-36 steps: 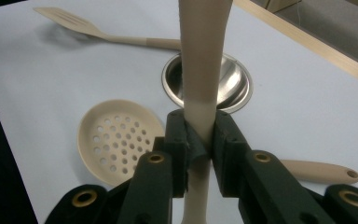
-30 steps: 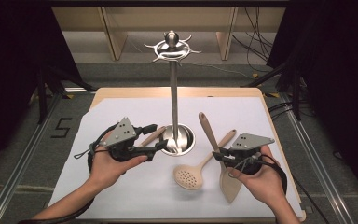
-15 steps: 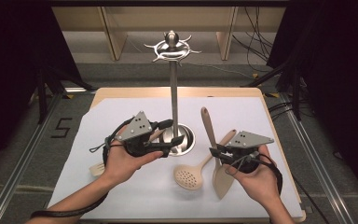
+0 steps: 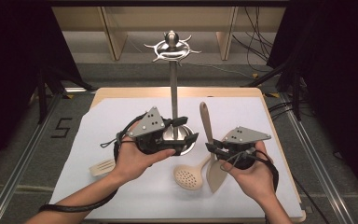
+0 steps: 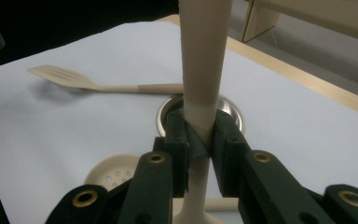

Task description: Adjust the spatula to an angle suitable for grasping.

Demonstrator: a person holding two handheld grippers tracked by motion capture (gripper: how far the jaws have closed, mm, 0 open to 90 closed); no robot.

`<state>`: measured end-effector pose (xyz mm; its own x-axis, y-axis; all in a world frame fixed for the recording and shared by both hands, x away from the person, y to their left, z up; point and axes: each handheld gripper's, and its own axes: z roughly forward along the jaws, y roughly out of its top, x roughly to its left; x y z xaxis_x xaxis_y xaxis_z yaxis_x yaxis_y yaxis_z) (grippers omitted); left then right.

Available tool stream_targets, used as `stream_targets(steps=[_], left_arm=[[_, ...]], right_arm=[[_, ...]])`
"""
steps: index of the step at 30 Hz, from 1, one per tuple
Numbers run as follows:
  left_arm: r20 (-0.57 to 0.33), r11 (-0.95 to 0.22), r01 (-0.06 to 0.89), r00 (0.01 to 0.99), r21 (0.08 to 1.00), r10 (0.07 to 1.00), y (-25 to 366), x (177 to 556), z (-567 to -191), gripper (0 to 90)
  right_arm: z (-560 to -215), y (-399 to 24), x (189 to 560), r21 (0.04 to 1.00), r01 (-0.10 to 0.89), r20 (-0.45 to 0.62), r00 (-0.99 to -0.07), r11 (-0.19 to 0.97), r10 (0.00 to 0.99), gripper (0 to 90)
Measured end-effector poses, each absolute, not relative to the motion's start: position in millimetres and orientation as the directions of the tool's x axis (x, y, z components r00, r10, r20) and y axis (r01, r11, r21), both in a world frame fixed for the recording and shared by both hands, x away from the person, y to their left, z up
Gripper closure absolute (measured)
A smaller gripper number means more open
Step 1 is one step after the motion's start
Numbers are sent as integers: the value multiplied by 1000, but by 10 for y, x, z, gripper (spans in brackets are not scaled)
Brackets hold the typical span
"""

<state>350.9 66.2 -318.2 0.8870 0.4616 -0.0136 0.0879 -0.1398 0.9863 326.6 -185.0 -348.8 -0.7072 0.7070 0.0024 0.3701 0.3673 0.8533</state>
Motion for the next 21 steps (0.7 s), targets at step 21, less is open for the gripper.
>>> stream_targets(steps=[21], left_arm=[[-67,-102,121,902,987,427,504,3649,-3160,636]], right_arm=[[-3405,-1643,3263,874,347,-5,-692,339,722,790]])
